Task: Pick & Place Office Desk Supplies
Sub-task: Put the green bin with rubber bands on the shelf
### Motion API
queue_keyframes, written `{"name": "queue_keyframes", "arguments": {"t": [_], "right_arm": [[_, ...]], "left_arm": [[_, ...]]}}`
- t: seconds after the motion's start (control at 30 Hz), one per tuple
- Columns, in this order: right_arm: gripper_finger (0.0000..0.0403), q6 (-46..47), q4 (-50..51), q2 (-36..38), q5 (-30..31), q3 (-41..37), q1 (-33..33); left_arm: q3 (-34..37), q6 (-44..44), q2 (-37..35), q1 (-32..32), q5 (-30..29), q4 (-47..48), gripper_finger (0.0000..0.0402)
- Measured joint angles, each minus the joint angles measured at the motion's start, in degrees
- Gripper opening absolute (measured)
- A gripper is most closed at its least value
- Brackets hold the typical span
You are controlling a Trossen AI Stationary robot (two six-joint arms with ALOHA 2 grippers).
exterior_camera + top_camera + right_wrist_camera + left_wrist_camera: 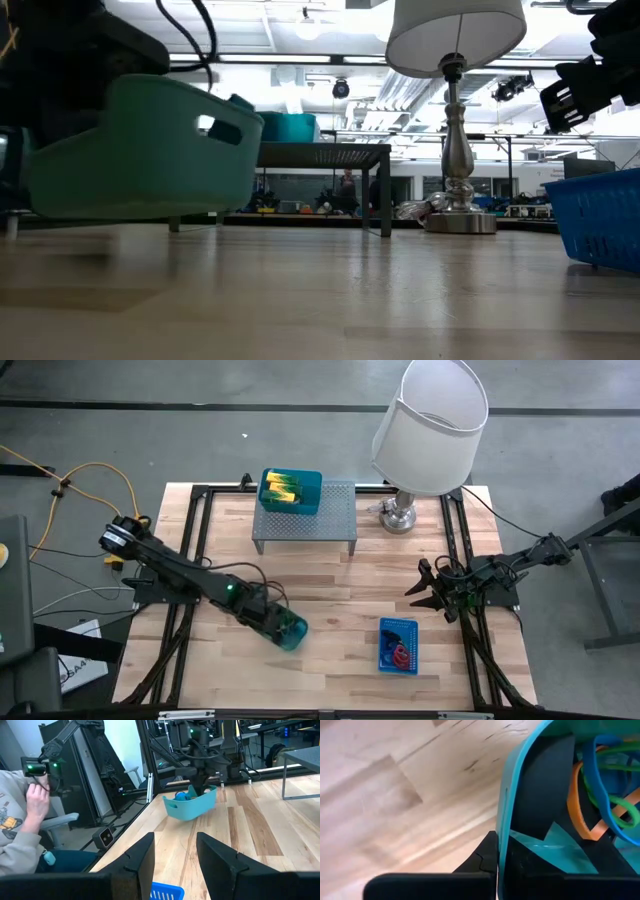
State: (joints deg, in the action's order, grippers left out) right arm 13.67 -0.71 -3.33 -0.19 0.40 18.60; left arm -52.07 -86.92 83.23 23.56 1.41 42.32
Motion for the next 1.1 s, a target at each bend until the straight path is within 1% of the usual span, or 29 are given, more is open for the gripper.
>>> {"name": "queue_keyframes", "arguments": {"t": [0.13,0.27,0.43,0.57,0.83,0.97,1.1], "right_arm": [[0.0134,0.0,0.0,0.0,0.0,0.0,0.0],[0.0134,0.0,0.0,0.0,0.0,0.0,0.0],[0.0134,0.0,0.0,0.0,0.0,0.0,0.0],[0.0134,0.0,0.0,0.0,0.0,0.0,0.0],[0.0134,0.0,0.0,0.0,0.0,0.0,0.0],[0.0134,0.0,0.0,0.0,0.0,0.0,0.0],[0.0134,0.0,0.0,0.0,0.0,0.0,0.0]], "left_arm": [[0.0,-8.5,-0.4,1.2,-0.3,-0.2,0.0002],[0.0,-13.0,-0.4,1.4,0.4,-0.4,0.0002],[0.0,-15.1,-0.6,1.4,0.8,-1.6,0.0002],[-1.6,-15.7,-3.4,0.8,0.0,-0.2,0.0002],[-6.5,-16.6,-11.8,-3.4,-1.7,14.7,0.0003],[-10.0,-14.6,-15.0,-7.8,-1.7,22.2,0.0003],[-15.1,-11.0,-16.2,-13.2,-1.8,30.3,0.0003]]}}
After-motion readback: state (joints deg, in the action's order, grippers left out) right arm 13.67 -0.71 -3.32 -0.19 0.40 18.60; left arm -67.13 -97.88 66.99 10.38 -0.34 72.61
